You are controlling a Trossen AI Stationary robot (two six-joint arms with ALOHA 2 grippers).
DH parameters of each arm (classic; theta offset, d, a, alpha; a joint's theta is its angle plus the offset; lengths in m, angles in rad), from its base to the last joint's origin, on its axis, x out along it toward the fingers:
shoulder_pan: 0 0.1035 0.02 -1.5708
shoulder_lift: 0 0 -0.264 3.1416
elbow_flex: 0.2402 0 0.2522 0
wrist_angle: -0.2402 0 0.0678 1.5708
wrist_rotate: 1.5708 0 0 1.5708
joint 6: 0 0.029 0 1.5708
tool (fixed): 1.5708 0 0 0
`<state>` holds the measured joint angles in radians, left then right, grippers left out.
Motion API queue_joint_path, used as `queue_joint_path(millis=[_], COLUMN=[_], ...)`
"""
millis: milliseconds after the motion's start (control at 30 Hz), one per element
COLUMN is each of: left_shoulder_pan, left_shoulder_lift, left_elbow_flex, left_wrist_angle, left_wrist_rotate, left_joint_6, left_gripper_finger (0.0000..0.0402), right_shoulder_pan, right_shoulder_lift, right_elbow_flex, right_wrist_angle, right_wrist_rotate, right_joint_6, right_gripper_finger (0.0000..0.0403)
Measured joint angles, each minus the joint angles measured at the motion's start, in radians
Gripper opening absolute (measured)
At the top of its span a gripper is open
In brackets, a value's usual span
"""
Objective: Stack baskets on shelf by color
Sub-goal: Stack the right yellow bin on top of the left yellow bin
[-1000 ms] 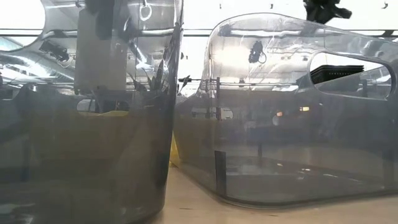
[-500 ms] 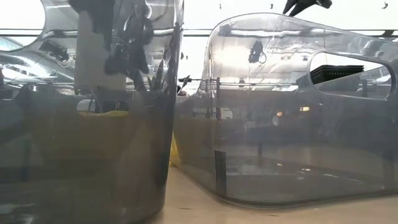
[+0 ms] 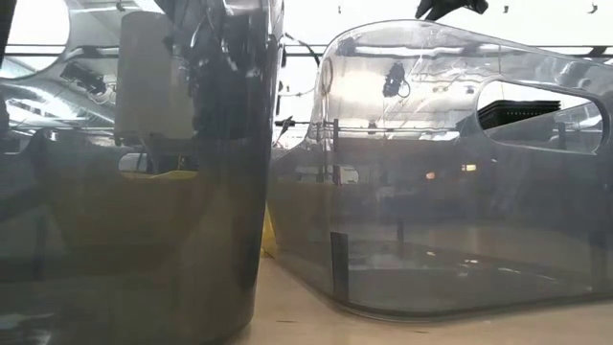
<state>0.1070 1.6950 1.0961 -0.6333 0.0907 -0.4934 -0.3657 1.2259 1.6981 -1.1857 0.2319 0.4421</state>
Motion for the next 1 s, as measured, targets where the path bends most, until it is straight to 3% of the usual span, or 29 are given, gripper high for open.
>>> queue_joint_path(millis=[333, 467, 667, 867, 1000], left_shoulder_pan=[-0.005, -0.006, -0.001, 0.032, 0.071], left_shoulder_lift=[0.097, 0.099, 0.088, 0.012, -0.06], left_elbow_flex=[0.013, 0.013, 0.013, 0.099, 0.214], left_wrist_angle=[-0.038, -0.031, -0.048, -0.101, -0.167], left_wrist_rotate=[0.01, 0.01, 0.049, 0.045, 0.104], left_joint_6=[0.056, 0.06, 0.067, 0.034, 0.009], left_gripper_finger=[0.0159, 0.0114, 0.0011, 0.0006, 0.0005], right_shoulder_pan=[0.013, 0.013, 0.013, 0.013, 0.013], right_shoulder_lift=[0.011, 0.012, 0.012, 0.012, 0.012], right_elbow_flex=[-0.001, -0.001, -0.001, -0.001, -0.001], right_wrist_angle=[0.015, 0.023, 0.04, 0.093, 0.103], right_wrist_rotate=[0.003, 0.003, 0.003, 0.005, 0.025], right_joint_6=[-0.007, -0.023, -0.026, -0.051, -0.082], right_gripper_finger=[0.0114, 0.0114, 0.0114, 0.0114, 0.0114])
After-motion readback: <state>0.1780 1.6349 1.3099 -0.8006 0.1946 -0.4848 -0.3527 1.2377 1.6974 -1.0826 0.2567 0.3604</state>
